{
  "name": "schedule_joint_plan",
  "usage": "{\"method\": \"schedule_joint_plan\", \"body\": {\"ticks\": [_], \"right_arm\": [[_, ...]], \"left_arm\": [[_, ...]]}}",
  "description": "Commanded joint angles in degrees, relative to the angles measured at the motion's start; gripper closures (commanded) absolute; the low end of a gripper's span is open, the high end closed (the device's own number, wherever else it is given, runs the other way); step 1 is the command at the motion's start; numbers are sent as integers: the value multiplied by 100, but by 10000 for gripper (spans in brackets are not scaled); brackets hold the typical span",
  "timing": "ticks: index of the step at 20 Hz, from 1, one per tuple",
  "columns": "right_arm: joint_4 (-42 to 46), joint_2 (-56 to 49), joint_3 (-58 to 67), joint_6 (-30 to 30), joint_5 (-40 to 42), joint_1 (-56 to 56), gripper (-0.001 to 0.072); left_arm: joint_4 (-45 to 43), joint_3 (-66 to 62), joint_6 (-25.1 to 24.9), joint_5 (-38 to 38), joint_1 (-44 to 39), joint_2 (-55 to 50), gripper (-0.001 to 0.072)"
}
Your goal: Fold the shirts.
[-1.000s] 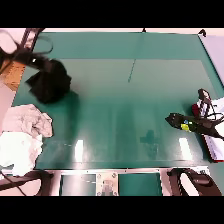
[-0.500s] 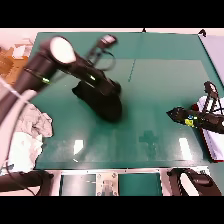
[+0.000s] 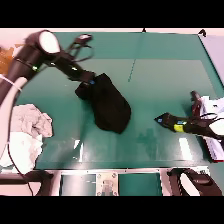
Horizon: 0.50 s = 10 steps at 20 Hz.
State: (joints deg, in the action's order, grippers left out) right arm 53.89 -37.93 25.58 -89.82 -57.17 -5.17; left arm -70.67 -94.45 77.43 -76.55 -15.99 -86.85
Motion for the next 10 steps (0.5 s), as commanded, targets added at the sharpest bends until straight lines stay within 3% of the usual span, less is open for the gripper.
{"method": "schedule_joint_plan", "body": {"ticks": [1,5,10], "right_arm": [[-1043,-461,-603,216,772,688,281],[-1869,-1617,-501,452,1998,2068,282],[-2197,-3283,474,505,2223,2754,284]], "left_arm": [[-199,354,210,282,1102,-44,4],[680,1182,-61,1346,1582,-365,4],[3320,1309,-1388,1818,1427,-1246,5]]}}
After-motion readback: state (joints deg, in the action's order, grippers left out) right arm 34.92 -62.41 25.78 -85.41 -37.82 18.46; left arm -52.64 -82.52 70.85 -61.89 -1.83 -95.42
